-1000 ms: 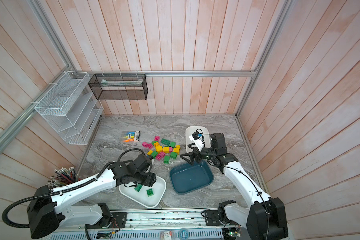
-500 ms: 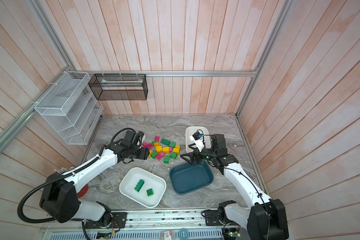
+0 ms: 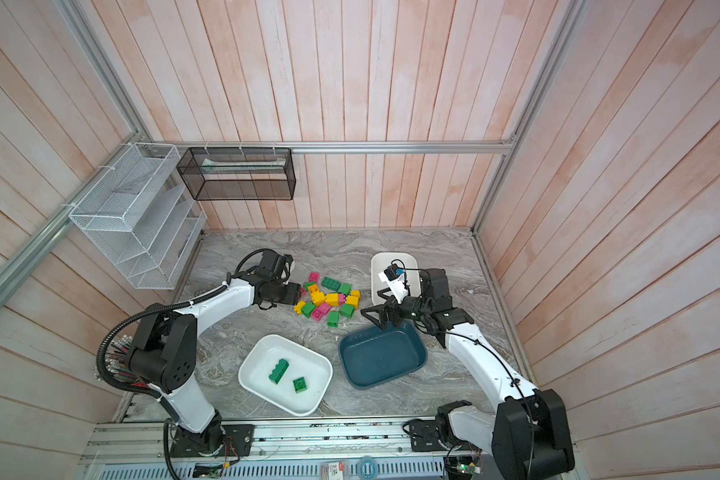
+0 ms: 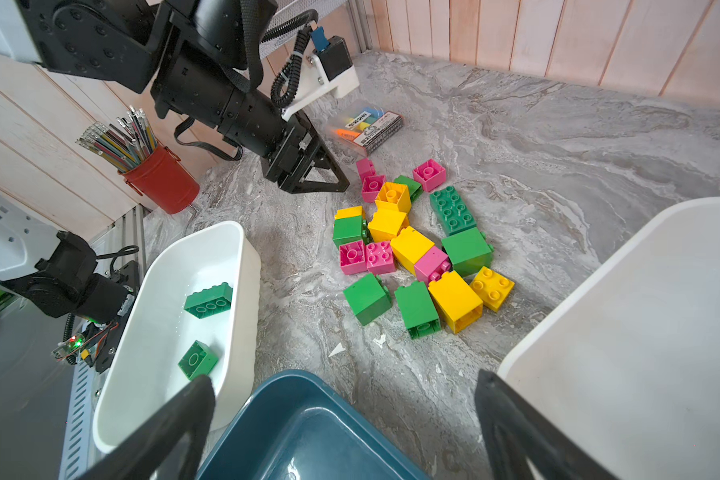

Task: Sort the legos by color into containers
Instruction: 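Reach the left gripper back to the pile and grasp a pink brick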

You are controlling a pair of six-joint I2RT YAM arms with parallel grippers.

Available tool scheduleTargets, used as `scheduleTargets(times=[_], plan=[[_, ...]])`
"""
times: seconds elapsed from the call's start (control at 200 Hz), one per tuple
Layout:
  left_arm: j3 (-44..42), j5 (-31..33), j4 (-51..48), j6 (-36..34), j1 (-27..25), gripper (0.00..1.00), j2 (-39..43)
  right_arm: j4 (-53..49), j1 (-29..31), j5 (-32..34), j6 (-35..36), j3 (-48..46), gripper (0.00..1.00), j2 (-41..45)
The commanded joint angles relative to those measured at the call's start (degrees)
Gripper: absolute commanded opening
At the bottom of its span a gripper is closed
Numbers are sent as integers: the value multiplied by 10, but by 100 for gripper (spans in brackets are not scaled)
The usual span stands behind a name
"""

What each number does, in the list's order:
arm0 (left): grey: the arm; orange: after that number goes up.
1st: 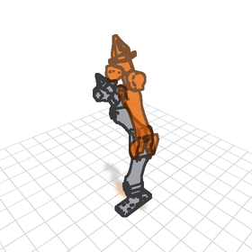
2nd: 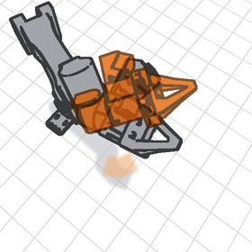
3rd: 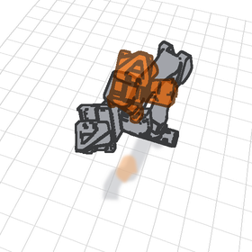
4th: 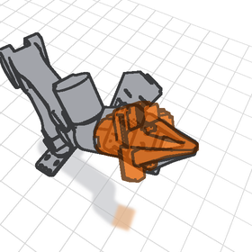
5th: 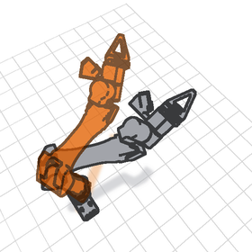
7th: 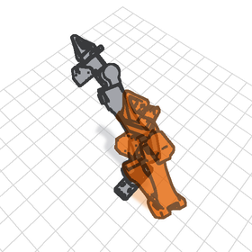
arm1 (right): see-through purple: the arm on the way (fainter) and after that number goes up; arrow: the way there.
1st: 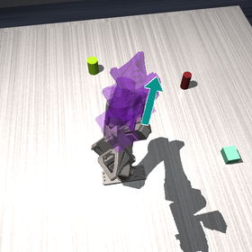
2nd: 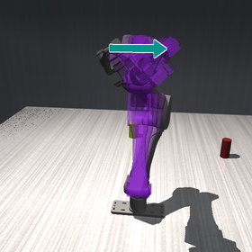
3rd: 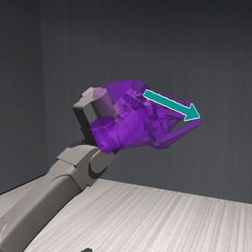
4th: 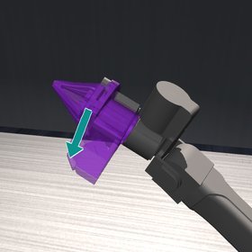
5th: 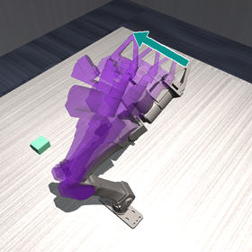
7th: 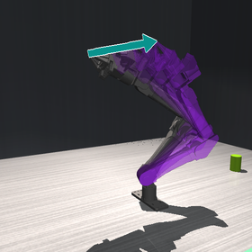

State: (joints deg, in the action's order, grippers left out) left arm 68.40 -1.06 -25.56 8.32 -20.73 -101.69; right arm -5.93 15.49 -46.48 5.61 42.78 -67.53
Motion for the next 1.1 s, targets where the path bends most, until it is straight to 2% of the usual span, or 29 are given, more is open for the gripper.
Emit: scheduleTargets(times=[0.0, 0.09, 0.24, 0.375, 0.475, 0.845, 0.935, 1.095], plan=[[28, 12, 28, 37, 10, 68, -21, 8, -1, 4, 1, 0, 98, -8], [36, 53, 42, 95, 10, 69, -35, 11, -2, 3, 2, 0, 98, -13], [35, 81, 71, 208, 11, 69, -50, 9, -3, 1, 3, 7, 98, -24], [41, 150, 63, 307, 6, 59, -67, 11, -5, -2, 7, 11, 98, -33], [63, 200, 28, 365, 3, 56, -93, 11, -6, -7, 8, 15, 98, -43], [69, 154, 52, 354, -10, 56, -138, 17, -12, -12, 9, 16, 98, -56], [57, 156, 49, 354, -13, 51, -134, 17, -14, -11, 8, 16, 98, -55], [33, 172, 49, 347, -13, 36, -117, 18, -16, -12, 7, 15, 98, -56]])
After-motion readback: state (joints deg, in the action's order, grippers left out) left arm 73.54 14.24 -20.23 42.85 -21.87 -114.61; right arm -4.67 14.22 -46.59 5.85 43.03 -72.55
